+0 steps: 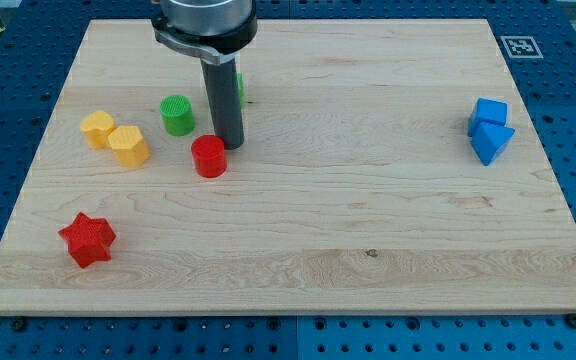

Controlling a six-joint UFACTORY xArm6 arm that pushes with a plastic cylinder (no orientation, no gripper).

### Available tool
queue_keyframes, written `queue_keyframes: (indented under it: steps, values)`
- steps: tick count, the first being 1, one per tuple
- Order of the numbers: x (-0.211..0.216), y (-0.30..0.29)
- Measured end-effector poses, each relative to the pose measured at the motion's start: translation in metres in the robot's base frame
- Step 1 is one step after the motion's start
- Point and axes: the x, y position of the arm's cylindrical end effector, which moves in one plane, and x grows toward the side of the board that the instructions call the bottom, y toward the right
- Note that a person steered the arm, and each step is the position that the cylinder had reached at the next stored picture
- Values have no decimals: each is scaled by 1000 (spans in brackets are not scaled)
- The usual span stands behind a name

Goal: Move the red circle to the right of the red star

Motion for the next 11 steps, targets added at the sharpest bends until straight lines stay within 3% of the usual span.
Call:
queue_keyframes:
  steps: [3, 6, 11]
  values:
    - [9, -1]
    - [16, -44]
    - [114, -38]
